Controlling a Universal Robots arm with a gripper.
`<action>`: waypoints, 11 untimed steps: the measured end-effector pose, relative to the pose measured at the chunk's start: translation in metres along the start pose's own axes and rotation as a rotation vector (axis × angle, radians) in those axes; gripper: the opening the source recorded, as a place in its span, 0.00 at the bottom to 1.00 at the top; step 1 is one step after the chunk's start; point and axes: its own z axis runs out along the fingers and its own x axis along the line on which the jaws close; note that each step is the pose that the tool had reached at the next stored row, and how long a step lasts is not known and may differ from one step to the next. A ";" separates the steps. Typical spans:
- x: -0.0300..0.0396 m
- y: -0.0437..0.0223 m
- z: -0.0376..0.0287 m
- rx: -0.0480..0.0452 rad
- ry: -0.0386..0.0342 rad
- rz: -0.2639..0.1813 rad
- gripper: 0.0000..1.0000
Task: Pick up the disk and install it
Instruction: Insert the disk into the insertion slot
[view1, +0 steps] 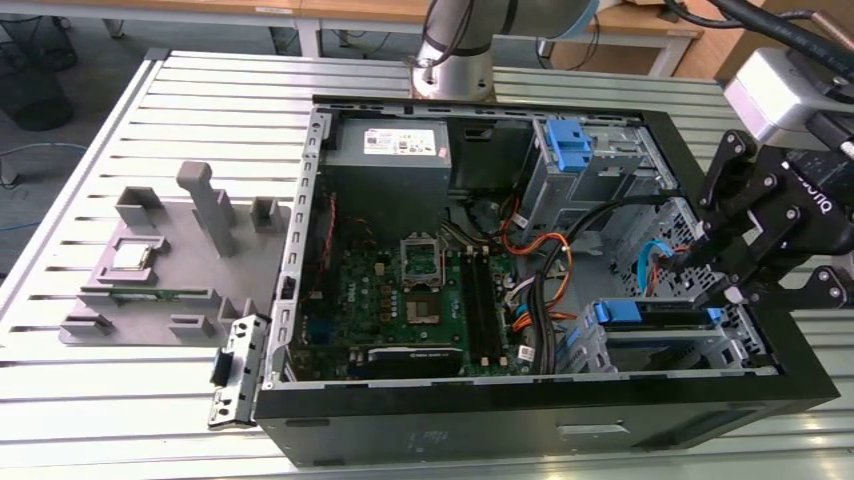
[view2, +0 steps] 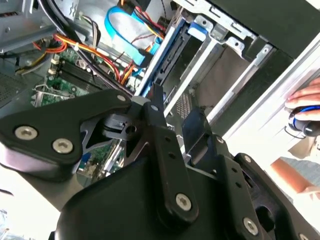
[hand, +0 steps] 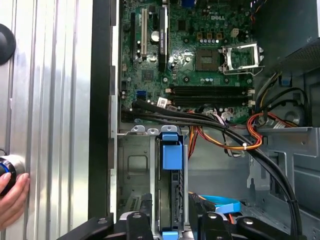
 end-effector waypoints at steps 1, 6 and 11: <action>0.0000 0.0001 0.0010 0.0026 -0.0007 0.000 0.42; 0.0002 0.0007 0.0059 0.0224 -0.0012 -0.002 0.42; 0.0003 0.0023 0.0127 0.0373 -0.0019 -0.006 0.42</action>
